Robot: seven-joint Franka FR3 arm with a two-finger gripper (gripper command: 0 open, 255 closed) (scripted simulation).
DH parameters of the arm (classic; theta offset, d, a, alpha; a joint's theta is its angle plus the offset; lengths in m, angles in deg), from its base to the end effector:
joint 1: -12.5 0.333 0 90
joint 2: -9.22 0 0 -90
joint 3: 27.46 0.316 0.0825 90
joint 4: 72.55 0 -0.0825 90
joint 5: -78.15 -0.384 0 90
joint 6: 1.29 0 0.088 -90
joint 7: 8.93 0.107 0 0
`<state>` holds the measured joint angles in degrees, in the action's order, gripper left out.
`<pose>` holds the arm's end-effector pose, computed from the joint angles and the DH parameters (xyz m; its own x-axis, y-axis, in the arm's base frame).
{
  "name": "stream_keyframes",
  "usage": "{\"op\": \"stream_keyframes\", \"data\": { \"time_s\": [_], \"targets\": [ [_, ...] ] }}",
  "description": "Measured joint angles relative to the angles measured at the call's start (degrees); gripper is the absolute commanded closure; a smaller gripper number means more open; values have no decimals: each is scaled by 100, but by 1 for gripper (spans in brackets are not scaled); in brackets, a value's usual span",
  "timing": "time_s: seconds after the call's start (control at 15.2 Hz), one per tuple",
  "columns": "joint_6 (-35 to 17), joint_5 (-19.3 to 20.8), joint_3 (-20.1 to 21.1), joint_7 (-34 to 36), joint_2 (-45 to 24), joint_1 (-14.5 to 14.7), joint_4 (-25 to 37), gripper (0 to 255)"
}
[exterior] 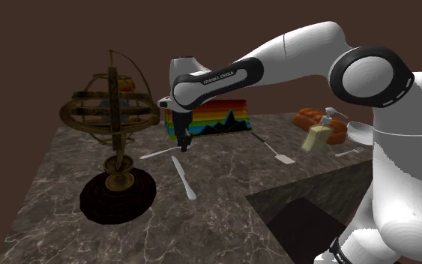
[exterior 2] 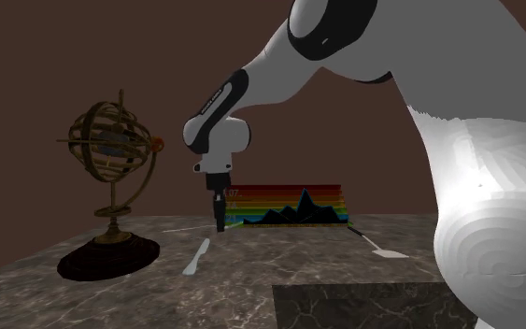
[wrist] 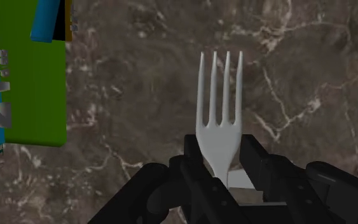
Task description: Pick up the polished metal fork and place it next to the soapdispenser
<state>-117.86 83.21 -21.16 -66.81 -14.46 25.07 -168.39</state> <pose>0.6281 0.2017 0.3619 0.1957 0.9792 -0.0539 0.9801 -0.1972 -0.0240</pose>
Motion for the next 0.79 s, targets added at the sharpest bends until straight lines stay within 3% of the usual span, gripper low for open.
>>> {"op": "stream_keyframes", "data": {
  "time_s": [0.79],
  "targets": [
    [792,-54,20,-60,302,-8,494,255]
  ]
}}
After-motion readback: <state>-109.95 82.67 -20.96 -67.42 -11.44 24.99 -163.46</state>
